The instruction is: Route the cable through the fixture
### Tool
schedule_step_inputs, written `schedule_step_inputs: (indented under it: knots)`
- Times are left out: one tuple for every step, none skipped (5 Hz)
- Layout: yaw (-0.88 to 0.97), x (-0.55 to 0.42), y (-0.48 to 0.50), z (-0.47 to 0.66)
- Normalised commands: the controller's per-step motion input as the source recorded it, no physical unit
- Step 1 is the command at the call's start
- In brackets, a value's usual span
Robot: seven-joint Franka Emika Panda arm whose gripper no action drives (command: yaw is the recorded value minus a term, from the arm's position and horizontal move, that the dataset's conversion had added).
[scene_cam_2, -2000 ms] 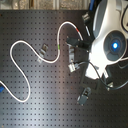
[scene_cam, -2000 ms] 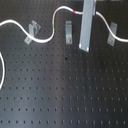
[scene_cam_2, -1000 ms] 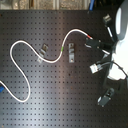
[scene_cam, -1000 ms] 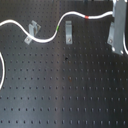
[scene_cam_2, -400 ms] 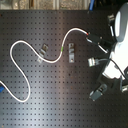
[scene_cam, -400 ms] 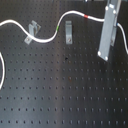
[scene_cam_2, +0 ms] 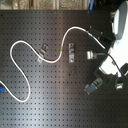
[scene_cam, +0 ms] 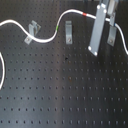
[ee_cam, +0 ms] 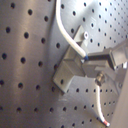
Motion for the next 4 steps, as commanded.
schedule_step_inputs:
  knots:
    - [0.33, -0.373, -0.172, 0.01]
    - [0.33, -0.431, -0.15, 0.01]
    - [0.31, -0.516, -0.069, 0.06]
    - [0.23, -0.406, 0.036, 0.15]
